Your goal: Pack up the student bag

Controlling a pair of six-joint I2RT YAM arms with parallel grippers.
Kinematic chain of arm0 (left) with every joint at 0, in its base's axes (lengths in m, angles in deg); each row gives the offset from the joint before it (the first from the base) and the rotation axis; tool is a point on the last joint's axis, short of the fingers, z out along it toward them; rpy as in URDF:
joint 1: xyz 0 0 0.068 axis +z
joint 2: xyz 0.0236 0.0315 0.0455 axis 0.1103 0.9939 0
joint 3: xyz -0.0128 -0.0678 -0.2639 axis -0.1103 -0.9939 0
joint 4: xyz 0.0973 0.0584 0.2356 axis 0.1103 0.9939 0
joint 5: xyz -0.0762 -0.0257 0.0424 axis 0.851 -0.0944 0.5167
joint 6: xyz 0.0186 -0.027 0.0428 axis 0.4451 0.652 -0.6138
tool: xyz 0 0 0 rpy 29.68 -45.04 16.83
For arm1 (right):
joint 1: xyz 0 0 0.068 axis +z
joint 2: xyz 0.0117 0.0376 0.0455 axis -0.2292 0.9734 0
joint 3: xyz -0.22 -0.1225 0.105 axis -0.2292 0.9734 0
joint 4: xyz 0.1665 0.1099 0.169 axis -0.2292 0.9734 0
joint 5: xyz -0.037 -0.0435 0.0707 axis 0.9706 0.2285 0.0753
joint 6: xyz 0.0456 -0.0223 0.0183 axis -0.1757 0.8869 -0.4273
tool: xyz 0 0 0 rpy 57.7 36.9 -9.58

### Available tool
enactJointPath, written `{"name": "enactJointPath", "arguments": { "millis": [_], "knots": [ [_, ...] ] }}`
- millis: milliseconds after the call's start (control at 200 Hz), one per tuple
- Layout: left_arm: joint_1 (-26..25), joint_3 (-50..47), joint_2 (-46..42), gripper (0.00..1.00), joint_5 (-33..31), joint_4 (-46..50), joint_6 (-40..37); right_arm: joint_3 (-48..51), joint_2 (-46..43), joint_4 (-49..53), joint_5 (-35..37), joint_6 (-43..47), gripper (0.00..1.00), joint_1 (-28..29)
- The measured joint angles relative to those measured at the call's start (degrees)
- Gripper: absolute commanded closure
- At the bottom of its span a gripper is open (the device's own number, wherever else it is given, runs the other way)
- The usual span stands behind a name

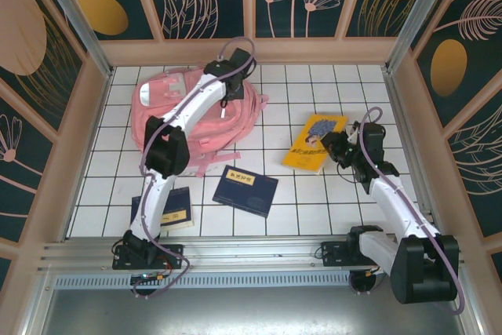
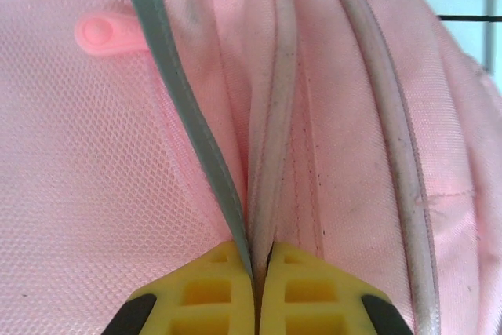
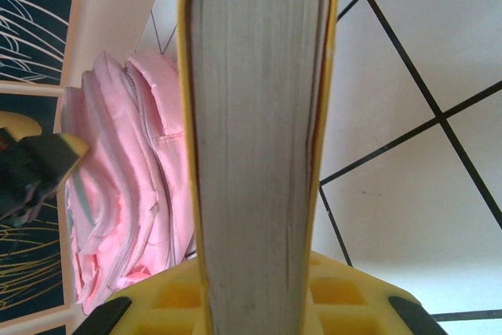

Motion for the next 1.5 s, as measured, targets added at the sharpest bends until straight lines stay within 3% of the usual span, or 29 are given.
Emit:
{"name": "enactJointPath", "arguments": {
  "millis": [395,721,1091,1216,1386,1501],
  "knots": [
    [0.26,-3.56,-22.82,1.0,29.97,-4.52,-15.98,-5.03,-2.56,4.5,3.48,0.17,1.0,0.92],
    [-0.22,-15.67,-28.83,1.0,38.84,-9.6,-26.58,-10.91,-17.97,18.4,12.9,4.85,1.0,1.14],
    [1.9,-22.4,-30.51,1.0,46.77,-18.16,-21.97,-13.75,-22.77,24.02,18.29,6.12,1.0,2.19],
    [2.03,-24.57,-30.51,1.0,48.7,-21.07,-19.74,-17.9,-22.77,27.19,24.15,7.17,1.0,2.47],
    [2.6,-28.35,-30.51,1.0,51.98,-26.64,-15.47,-23.78,-21.64,26.25,30.86,7.82,1.0,2.54],
    [2.69,-29.77,-30.49,1.0,53.57,-29.46,-12.81,-24.26,-20.37,23.56,29.83,7.65,1.0,2.51]
  ]
}}
